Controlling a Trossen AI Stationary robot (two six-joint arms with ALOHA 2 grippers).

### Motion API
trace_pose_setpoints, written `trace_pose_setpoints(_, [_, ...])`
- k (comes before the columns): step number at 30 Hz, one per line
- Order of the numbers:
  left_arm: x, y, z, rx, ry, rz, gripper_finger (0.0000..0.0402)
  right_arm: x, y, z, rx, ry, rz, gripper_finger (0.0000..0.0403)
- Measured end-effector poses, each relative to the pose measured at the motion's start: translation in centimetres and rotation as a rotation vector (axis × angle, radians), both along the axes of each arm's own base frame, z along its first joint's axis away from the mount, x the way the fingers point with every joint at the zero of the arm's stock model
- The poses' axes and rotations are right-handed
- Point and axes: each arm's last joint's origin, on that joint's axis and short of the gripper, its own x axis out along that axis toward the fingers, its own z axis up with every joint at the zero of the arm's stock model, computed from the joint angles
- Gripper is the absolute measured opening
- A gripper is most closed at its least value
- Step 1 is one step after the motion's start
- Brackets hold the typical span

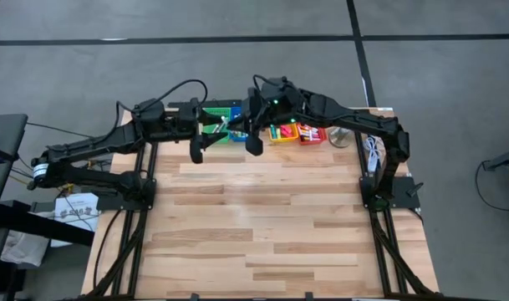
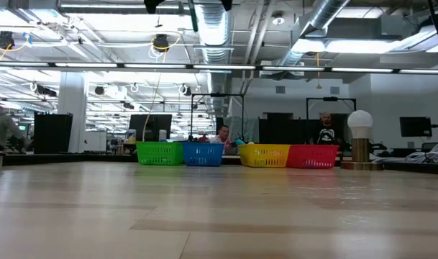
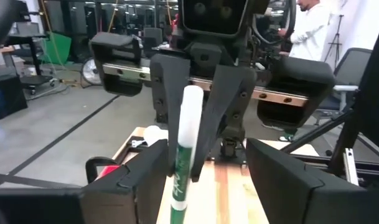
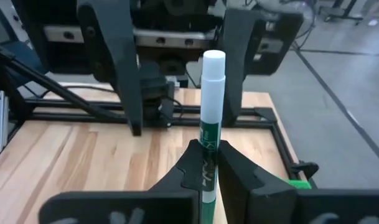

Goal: Pick & Place Markers
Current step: Put the green dry erase marker into the green basket

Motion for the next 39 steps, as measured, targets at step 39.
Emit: trace_pose_setpoints(39, [1.8, 0.6, 0.2, 0.006, -0.105, 0.01, 0.0102, 0.2, 0.7, 0.3, -0.011, -0.027, 0.027, 0.0032])
